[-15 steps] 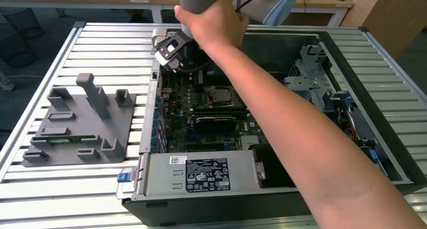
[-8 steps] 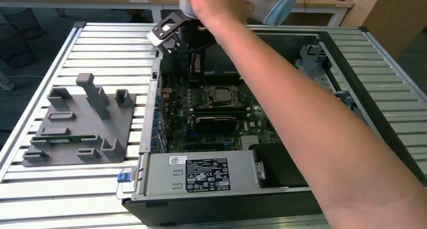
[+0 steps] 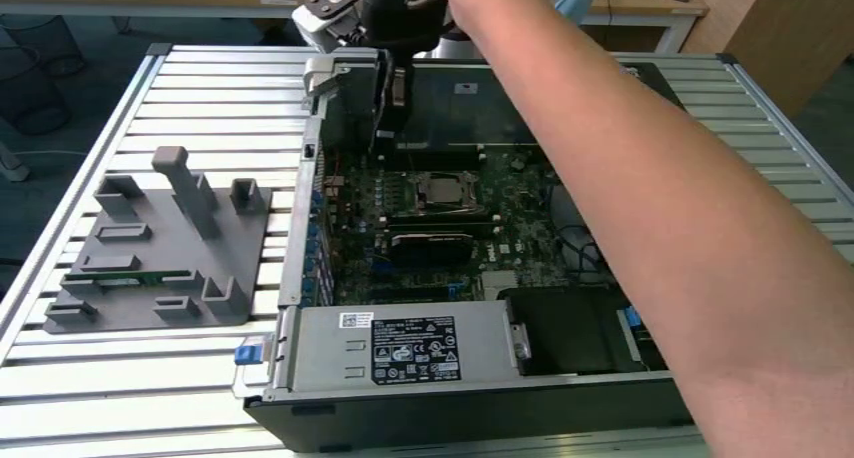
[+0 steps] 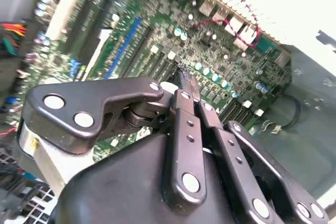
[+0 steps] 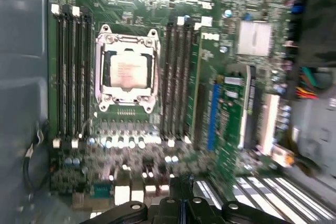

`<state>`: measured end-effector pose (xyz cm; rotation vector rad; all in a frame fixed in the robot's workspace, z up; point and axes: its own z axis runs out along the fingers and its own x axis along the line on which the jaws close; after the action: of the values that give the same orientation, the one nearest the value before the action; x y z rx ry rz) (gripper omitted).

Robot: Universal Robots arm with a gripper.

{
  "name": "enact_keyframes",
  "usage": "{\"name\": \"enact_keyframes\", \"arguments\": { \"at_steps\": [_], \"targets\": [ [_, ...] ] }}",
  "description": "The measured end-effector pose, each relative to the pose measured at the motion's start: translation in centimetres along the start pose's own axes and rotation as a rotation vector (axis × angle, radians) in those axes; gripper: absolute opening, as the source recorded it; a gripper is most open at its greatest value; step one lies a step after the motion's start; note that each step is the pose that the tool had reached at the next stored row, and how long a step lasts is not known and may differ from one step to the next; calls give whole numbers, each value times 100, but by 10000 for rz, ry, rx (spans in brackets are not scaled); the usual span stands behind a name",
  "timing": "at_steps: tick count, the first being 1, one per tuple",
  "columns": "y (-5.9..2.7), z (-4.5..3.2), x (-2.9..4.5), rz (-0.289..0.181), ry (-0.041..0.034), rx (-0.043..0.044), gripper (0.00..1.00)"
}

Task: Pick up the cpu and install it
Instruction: 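Install the second cpu locking lever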

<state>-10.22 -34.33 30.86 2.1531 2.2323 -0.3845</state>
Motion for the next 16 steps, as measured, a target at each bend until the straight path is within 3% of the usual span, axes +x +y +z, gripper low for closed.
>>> {"name": "enact_keyframes", "arguments": {
  "at_steps": [16],
  "targets": [
    [0,1,0,0,3,-2,11]
  ]
}}
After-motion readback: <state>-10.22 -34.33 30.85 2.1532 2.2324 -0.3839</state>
